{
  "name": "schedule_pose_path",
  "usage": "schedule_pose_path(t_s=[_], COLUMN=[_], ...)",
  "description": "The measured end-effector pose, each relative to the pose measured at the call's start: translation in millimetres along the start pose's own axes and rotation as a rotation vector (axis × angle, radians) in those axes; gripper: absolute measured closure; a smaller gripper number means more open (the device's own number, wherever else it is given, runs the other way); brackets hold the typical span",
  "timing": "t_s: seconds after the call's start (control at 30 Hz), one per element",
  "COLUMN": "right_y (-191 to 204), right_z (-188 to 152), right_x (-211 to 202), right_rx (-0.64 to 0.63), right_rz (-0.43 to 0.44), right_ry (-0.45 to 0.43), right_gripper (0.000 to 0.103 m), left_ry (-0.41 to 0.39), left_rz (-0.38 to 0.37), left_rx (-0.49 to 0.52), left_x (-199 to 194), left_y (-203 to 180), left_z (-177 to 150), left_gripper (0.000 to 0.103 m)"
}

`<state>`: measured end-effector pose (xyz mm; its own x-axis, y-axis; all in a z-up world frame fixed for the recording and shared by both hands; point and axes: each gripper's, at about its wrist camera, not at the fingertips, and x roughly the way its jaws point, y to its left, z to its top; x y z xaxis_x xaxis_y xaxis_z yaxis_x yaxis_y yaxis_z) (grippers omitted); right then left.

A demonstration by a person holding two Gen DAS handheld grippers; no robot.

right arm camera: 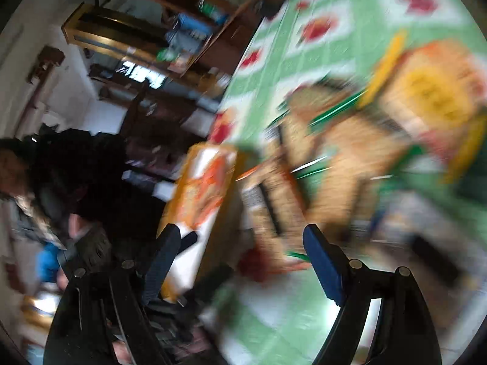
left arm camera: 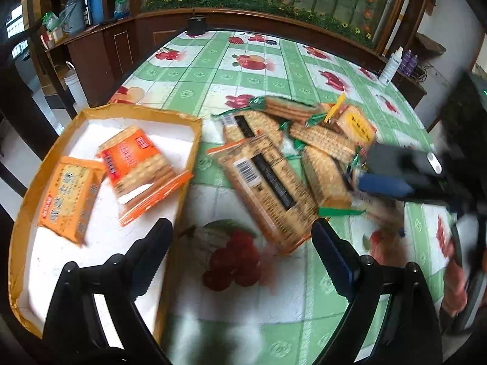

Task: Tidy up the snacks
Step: 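Grasp the white-and-blue biscuit pack with the right gripper while the left grasps a brown cracker pack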

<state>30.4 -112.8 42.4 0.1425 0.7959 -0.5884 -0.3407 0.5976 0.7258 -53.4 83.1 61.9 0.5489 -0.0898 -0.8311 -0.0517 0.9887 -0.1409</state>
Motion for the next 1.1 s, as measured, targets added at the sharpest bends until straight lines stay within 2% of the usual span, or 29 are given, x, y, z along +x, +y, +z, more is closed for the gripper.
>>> schedule_pose_path(t_s=[0.07,0.17,0.3,0.43,0.53,0.6,0.67,0.7,0.77,0.8,0.87,1.03,1.07,1.1], right_y=[-0.9,-11.4,-26.6,-27.3,-28.5,-28.4,-26.9,-25.2,-16.6,-14.2,-19.9,-36.8,-36.2,-35.1], right_z=[-8.2,-22.2,-35.8,-39.2,-38.2,-35.4,-34.0,-33.7,-34.2,-34.4,-31.9,-23.0,-23.2,-22.9], right_x=[-19.0,-41.3,-54.4,-52.4,-56.7,-56.3,-53.8,-52.2,-45.1,-39.4,-33.0,-18.2,-14.2,-9.1], right_rx=[-0.023,-0.009,0.013,0.004,-0.029,-0.064,-0.126,-0.181,-0.329,-0.408,-0.461,-0.488,-0.508,-0.533], right_rz=[-0.029,-0.002,-0.012,-0.007,-0.087,-0.097,-0.119,-0.151,-0.291,-0.381,-0.462,-0.484,-0.489,-0.498], right_ry=[-0.027,-0.054,-0.076,-0.089,-0.117,-0.119,-0.104,-0.096,-0.071,-0.048,-0.023,0.043,0.055,0.065], right_gripper=[0.02,0.02,0.02,0.02,0.02,0.02,0.02,0.02,0.02,0.02,0.02,0.02,0.02,0.02], left_ry=[0.002,0.012,0.042,0.049,0.046,0.036,0.032,0.029,0.024,0.026,0.03,0.047,0.055,0.064], left_rz=[-0.012,-0.003,-0.014,0.013,0.026,0.037,0.047,0.056,0.047,0.043,0.035,0.032,0.039,0.031], left_rx=[-0.022,-0.055,-0.152,-0.182,-0.184,-0.172,-0.149,-0.138,-0.125,-0.122,-0.114,-0.095,-0.102,-0.12], left_x=[5.3,18.1,41.9,55.9,62.6,64.7,65.6,65.3,64.4,64.3,64.9,65.2,65.5,66.6], left_y=[-6.7,-14.6,-14.8,-15.5,-15.1,-15.3,-15.7,-15.2,-13.3,-12.4,-12.0,-14.3,-14.1,-12.4], left_z=[5.4,14.0,24.1,28.5,29.5,30.1,31.5,32.1,33.9,34.4,35.4,34.0,33.4,32.7], left_gripper=[0.01,0.01,0.01,0.01,0.01,0.013,0.022,0.029,0.035,0.035,0.035,0.034,0.026,0.022])
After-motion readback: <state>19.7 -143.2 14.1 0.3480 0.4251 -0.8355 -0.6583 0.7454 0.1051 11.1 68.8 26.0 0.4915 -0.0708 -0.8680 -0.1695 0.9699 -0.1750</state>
